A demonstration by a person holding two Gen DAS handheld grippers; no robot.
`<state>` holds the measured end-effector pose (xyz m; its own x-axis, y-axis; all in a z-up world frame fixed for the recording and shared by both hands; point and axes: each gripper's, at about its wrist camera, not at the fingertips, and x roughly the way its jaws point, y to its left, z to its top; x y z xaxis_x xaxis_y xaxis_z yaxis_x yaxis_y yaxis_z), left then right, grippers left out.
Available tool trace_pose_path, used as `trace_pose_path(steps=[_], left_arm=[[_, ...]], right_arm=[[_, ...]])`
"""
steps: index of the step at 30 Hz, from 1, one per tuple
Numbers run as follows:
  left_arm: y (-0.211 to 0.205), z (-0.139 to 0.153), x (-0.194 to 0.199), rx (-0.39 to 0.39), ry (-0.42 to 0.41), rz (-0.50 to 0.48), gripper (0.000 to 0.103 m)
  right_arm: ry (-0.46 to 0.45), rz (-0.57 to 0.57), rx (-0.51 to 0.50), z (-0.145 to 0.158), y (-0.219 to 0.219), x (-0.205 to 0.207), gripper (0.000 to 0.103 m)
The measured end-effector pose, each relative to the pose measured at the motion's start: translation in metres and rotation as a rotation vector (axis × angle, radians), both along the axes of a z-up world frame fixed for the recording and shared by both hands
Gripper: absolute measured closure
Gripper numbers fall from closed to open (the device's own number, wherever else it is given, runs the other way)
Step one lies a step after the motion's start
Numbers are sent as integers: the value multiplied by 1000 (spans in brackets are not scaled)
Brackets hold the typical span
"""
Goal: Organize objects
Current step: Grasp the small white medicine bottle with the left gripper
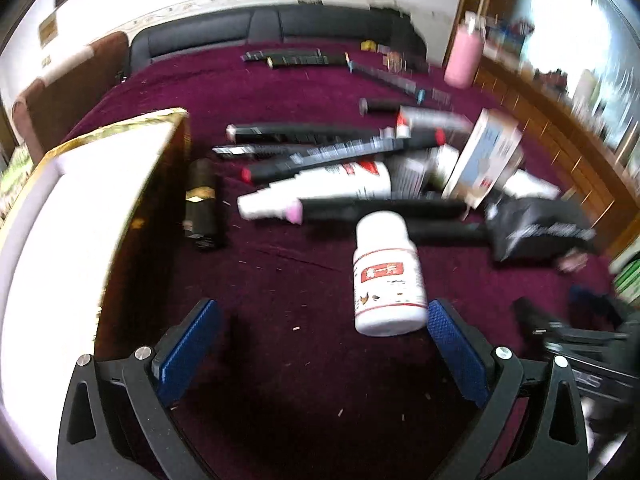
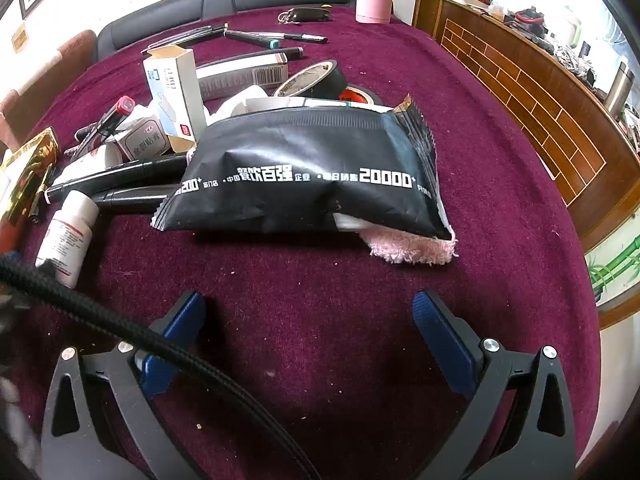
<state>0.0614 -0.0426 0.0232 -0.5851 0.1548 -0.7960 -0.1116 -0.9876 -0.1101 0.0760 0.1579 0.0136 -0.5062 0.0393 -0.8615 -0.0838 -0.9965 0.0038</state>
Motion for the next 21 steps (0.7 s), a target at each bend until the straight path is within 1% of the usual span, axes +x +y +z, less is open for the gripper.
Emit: trace_pose_path(steps=[2,4,6,9,13,14,16,18,21], left_arm=[[-22,15,9,69,41,9,2],[-36,27,12,100,72,15,2],[-41,39,14,63,107,3,2],[-35,43,12,25,126,-36,2],[-10,33,7,15,88,-102,2],[0,30,4,-2,81,-124,2],[14,26,-2,-35,75,-136,3],[21,23,-6,-52,74,-156,4],[33,15,-14,-79,52,-181,10]], right_arm=[[1,0,-1,0,1,0,0],[3,-3,0,1,2,-1,0],[5,-6,0,1,3,-1,0],[6,-6,1,2,3,-2,0],[6,-6,0,2,3,-2,0],[6,-6,0,2,2,-2,0],[6,-6,1,2,2,-2,0],[6,-6,1,2,2,-2,0],[6,-6,1,2,2,-2,0]])
